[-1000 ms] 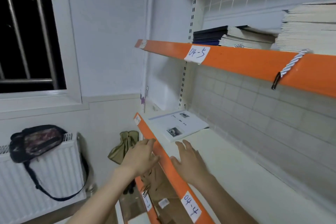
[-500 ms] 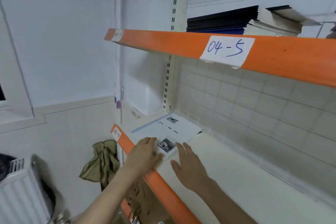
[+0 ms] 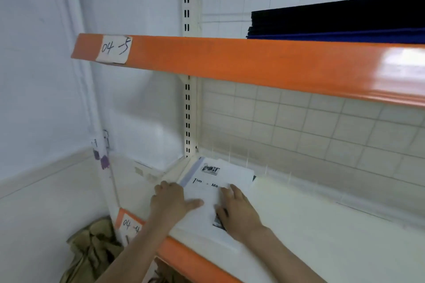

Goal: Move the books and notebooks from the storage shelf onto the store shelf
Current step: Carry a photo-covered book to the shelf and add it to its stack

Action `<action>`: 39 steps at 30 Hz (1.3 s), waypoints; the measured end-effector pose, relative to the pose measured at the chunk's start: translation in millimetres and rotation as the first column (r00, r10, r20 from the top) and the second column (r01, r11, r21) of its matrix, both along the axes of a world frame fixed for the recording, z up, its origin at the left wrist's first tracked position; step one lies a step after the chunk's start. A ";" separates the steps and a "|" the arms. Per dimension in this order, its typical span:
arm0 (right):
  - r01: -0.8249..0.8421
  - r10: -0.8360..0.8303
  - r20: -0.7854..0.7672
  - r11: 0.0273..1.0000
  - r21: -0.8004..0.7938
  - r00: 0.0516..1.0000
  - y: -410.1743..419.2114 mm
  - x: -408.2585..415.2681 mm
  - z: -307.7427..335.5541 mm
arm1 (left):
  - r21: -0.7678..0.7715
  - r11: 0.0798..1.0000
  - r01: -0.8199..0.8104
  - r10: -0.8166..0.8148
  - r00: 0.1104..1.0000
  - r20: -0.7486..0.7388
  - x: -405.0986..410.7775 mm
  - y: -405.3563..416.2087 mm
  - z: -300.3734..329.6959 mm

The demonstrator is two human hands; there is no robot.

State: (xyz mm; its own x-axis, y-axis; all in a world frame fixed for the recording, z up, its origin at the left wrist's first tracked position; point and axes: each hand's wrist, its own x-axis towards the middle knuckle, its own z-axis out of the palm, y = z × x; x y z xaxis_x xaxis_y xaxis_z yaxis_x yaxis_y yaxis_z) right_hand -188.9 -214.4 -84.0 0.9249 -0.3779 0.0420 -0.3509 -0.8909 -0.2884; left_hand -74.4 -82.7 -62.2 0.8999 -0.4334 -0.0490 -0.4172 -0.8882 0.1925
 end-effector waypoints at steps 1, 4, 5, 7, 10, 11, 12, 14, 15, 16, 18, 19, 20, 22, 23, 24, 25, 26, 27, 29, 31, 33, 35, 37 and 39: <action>0.018 -0.018 -0.009 1.000 -0.014 1.000 4.0 4.8 -2.4 | -0.019 1.000 0.012 -0.012 1.000 -0.015 5.0 0.2 -0.5; 0.085 -0.086 -0.008 0.994 -0.064 0.996 14.2 14.3 -11.5 | -0.044 0.998 0.050 -0.052 0.998 -0.040 10.9 1.9 -1.9; 0.109 -0.109 0.006 0.991 -0.079 0.994 16.7 16.8 -12.9 | -0.034 0.997 0.063 -0.063 0.998 -0.024 10.7 2.4 -2.8; 0.136 -0.134 0.028 0.986 -0.095 0.991 18.9 19.4 -14.9 | 0.005 0.996 0.089 -0.090 0.995 0.046 9.2 3.0 -4.8; 0.163 -0.161 0.032 0.983 -0.080 0.986 18.7 20.5 -19.7 | 0.021 0.992 0.121 -0.123 0.985 0.124 11.7 1.1 -7.5; 0.171 -0.169 0.032 0.982 -0.078 0.985 18.6 20.9 -20.8 | 0.032 0.991 0.132 -0.135 0.981 0.142 14.1 -0.2 -7.7; 0.181 -0.179 0.031 0.980 -0.076 0.983 18.7 21.1 -22.3 | 0.045 0.989 0.140 -0.145 0.977 0.155 16.6 -1.3 -7.8; 0.196 -0.193 0.043 0.978 -0.076 0.980 19.4 21.1 -23.9 | 0.044 0.987 0.152 -0.157 0.974 0.164 20.6 -2.8 -8.8; 0.201 -0.197 0.050 0.976 -0.080 0.979 19.9 21.0 -24.1 | 0.031 0.987 0.160 -0.163 0.973 0.162 21.6 -2.8 -9.9; 0.204 -0.200 0.055 0.975 -0.086 0.978 20.2 20.8 -24.5 | 0.014 0.985 0.171 -0.171 0.972 0.161 22.0 -2.4 -11.5; 0.208 -0.202 0.066 0.974 -0.093 0.977 21.8 20.0 -25.1 | -0.031 0.983 0.183 -0.176 0.974 0.145 21.6 -1.1 -15.4; 0.210 -0.204 0.071 0.973 -0.093 0.976 23.2 19.7 -25.2 | -0.059 0.982 0.179 -0.170 0.977 0.126 21.1 -0.7 -16.8; 0.210 -0.204 0.071 0.973 -0.093 0.976 24.4 19.6 -24.8 | -0.087 0.981 0.171 -0.161 0.981 0.109 20.7 -0.4 -17.9; 0.211 -0.205 0.071 0.973 -0.099 0.976 25.5 19.9 -23.7 | -0.116 0.980 0.162 -0.150 0.983 0.107 20.0 0.1 -19.2; 0.213 -0.207 0.066 0.972 -0.102 0.976 26.0 20.0 -23.9 | -0.111 0.980 0.165 -0.151 0.981 0.126 19.4 0.7 -19.1; 0.215 -0.210 0.062 0.971 -0.102 0.976 26.3 19.9 -24.0 | -0.098 0.980 0.171 -0.155 0.976 0.155 19.5 1.1 -19.0; 0.214 -0.209 0.057 0.972 -0.101 0.976 25.9 19.9 -24.8 | -0.085 0.980 0.178 -0.161 0.970 0.183 20.1 1.3 -19.0; 0.212 -0.207 0.058 0.972 -0.099 0.977 25.7 19.4 -25.2 | -0.078 0.979 0.187 -0.169 0.965 0.199 21.1 1.3 -18.7; 0.208 -0.204 0.059 0.973 -0.094 0.977 25.2 19.0 -26.2 | -0.078 0.977 0.196 -0.177 0.963 0.203 21.8 1.4 -17.5; 0.204 -0.199 0.060 0.974 -0.094 0.978 25.2 17.3 -26.5 | -0.112 0.972 0.209 -0.188 0.967 0.173 23.2 0.3 -13.1; 0.205 -0.201 0.051 0.972 -0.113 0.978 25.5 16.8 -26.5 | -0.218 0.951 0.217 -0.203 0.975 0.087 23.6 -1.4 -8.8; 0.204 -0.199 0.055 0.973 -0.112 0.979 25.8 15.8 -25.9 | -0.342 0.907 0.244 -0.249 0.968 0.031 21.7 -2.1 -5.8; 0.200 -0.192 0.096 0.977 -0.076 0.977 25.3 14.2 -26.9 | -0.447 0.849 0.283 -0.292 0.955 0.049 22.4 0.1 -2.6; 0.218 -0.227 0.230 0.974 0.062 0.946 22.8 11.2 -23.7 | -0.582 0.761 0.285 -0.339 0.941 0.016 29.0 5.2 0.4; 0.280 -0.346 0.381 0.935 0.218 0.857 16.0 9.1 -18.5 | -0.720 0.655 0.229 -0.394 0.917 -0.067 34.9 11.4 2.9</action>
State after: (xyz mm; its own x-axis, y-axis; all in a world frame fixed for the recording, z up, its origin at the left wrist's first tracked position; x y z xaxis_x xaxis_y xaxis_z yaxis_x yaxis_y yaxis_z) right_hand -179.8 -198.4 -102.5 0.6688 -0.6767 0.3079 -0.4258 -0.6882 -0.5875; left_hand -39.5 -71.3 -59.3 0.7098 -0.6699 0.2179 -0.5226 -0.2932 0.8006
